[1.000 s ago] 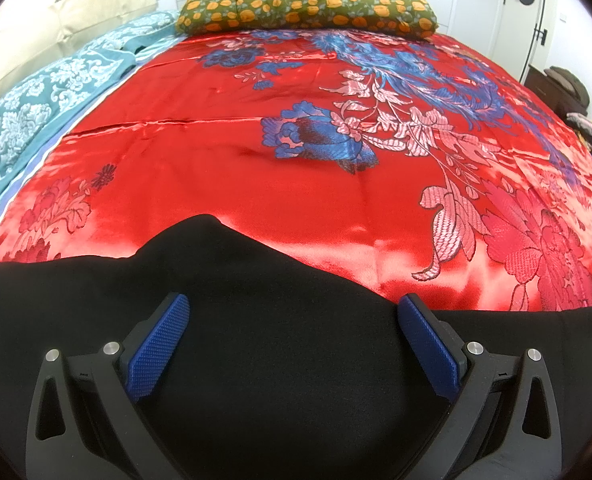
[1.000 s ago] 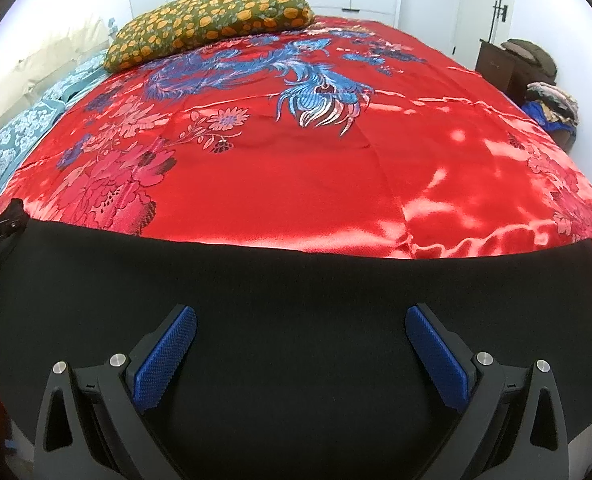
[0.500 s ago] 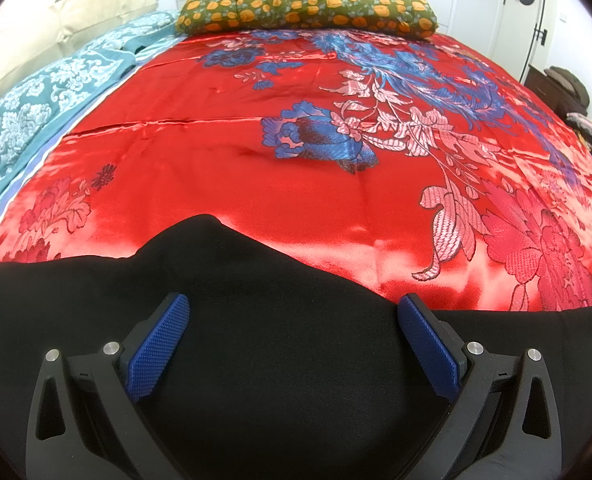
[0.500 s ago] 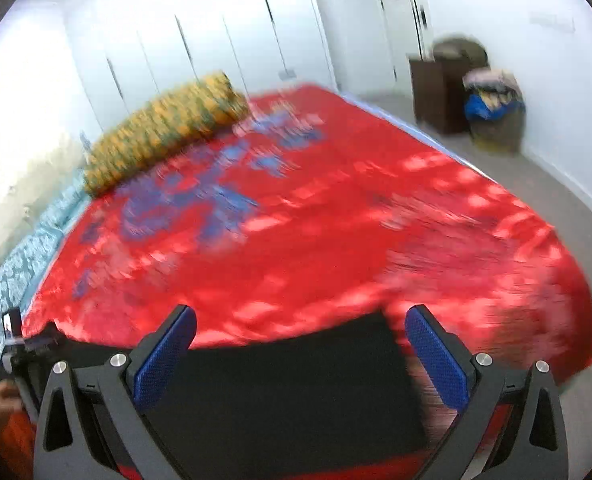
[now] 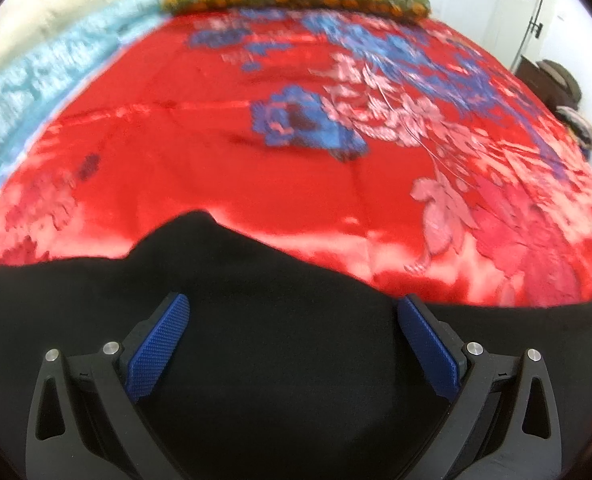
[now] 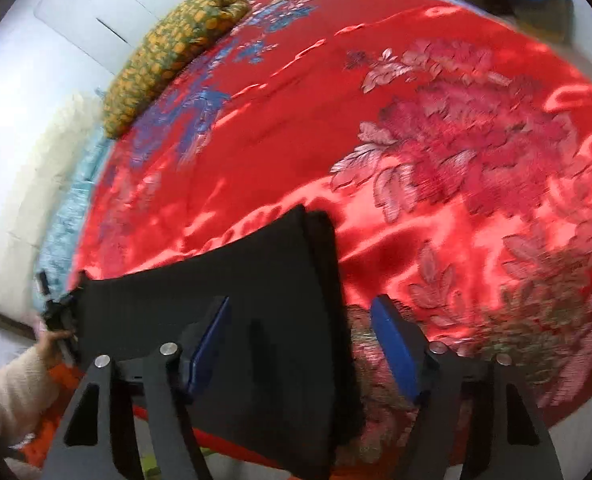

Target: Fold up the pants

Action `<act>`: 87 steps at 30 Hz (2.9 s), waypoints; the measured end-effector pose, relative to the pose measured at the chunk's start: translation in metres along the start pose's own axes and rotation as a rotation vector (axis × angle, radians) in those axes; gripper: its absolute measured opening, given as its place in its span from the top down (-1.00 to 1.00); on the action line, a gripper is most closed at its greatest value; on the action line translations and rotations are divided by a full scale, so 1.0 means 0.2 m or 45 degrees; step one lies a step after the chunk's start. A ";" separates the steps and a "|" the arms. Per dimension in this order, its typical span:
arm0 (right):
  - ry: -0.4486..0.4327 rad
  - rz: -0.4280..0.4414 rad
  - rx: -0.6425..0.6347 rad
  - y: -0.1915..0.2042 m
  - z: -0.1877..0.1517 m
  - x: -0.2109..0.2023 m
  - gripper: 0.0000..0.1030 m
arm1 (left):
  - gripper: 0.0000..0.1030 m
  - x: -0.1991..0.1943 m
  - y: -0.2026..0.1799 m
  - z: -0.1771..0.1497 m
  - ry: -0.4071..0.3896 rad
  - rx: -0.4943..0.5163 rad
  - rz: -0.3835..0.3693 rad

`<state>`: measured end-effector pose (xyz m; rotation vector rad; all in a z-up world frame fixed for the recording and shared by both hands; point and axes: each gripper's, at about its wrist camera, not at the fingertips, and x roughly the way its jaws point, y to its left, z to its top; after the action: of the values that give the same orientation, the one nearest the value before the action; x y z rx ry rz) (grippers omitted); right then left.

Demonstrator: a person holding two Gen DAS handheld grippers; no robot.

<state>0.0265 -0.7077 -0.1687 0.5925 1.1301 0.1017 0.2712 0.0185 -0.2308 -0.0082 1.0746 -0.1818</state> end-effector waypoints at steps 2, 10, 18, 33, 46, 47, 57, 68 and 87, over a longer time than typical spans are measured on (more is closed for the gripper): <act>0.077 0.160 0.024 0.01 -0.01 0.05 -0.39 | -0.98 -0.03 0.00 -0.01 0.061 0.004 -0.041; 0.106 0.227 0.114 0.10 -0.03 0.12 0.76 | -0.97 -0.38 -0.05 -0.14 0.166 -0.067 -0.306; -0.083 0.708 0.180 0.59 -0.13 -0.02 0.76 | -0.97 -0.65 0.08 -0.29 -0.094 -0.123 -0.387; 0.128 0.926 0.099 2.12 -0.50 1.06 0.75 | -0.97 -0.73 0.63 -0.46 -0.266 -0.354 -0.419; 0.140 0.393 -0.478 2.26 -0.74 0.90 -0.69 | -0.94 -0.72 0.63 -0.46 -0.252 -0.400 -0.467; 0.104 0.348 -0.504 2.19 -0.75 0.84 -0.71 | -0.92 -0.74 0.56 -0.46 -0.245 -0.325 -0.481; -0.118 0.103 -0.478 1.78 -0.84 0.50 -0.73 | 0.81 -0.42 0.11 -0.45 0.059 -0.015 -0.327; -0.169 -0.045 -0.316 1.61 -0.76 0.51 -0.73 | 0.64 -0.58 0.27 -0.50 -0.015 -0.051 -0.242; 0.093 0.085 -0.260 1.54 -0.62 0.83 0.59 | -0.49 -0.48 0.24 -0.52 0.015 0.020 -0.098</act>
<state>0.0569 -0.3376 -0.1889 0.4471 1.1540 0.2949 0.1429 0.0892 -0.2002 -0.0342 1.0851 -0.2603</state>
